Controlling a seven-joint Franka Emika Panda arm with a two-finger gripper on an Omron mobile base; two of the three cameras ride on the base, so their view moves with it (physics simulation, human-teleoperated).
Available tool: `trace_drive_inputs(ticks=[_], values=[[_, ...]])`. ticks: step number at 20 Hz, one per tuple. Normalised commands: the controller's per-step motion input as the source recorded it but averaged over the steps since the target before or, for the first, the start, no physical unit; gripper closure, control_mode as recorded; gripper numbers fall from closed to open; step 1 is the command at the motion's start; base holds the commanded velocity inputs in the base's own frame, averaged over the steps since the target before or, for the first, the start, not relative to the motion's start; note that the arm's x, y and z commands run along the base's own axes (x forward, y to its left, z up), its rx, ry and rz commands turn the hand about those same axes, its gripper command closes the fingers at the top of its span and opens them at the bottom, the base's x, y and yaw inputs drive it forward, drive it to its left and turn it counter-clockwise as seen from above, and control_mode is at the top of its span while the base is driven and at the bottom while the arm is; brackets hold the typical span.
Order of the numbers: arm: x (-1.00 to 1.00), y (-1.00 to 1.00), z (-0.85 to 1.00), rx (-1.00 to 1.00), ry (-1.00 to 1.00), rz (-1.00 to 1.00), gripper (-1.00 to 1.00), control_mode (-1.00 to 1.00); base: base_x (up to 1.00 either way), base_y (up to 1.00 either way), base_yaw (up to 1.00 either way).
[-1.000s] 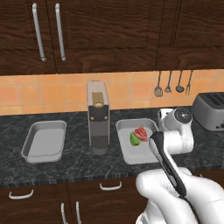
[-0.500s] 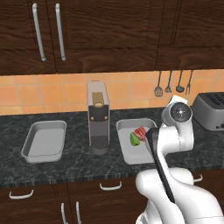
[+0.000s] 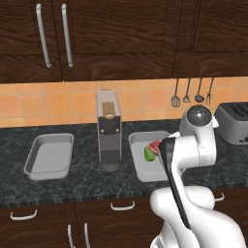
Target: Place one lemon wedge and one steak in each tupperware on the nearby counter, to pack two identical lunches.
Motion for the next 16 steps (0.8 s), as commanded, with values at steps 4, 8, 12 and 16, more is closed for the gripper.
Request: trace_drive_inputs(ticks=[4,8,12,16], values=[[-1.0,0.11,-0.94,0.59,-0.2,-0.17,-1.0,-1.0,0.0,0.0,0.0],[-0.96,0.0,-0.96,0.42,-0.36,-0.11,-1.0,-1.0,0.0,0.0,0.0],[-0.41,0.38,-0.76,0.05,-0.25,0.0,-1.0,-1.0,0.0,0.0,0.0],[-0.24,0.46,-0.96,-0.05,-0.37,0.0,-1.0,-1.0,0.0,0.0,0.0]])
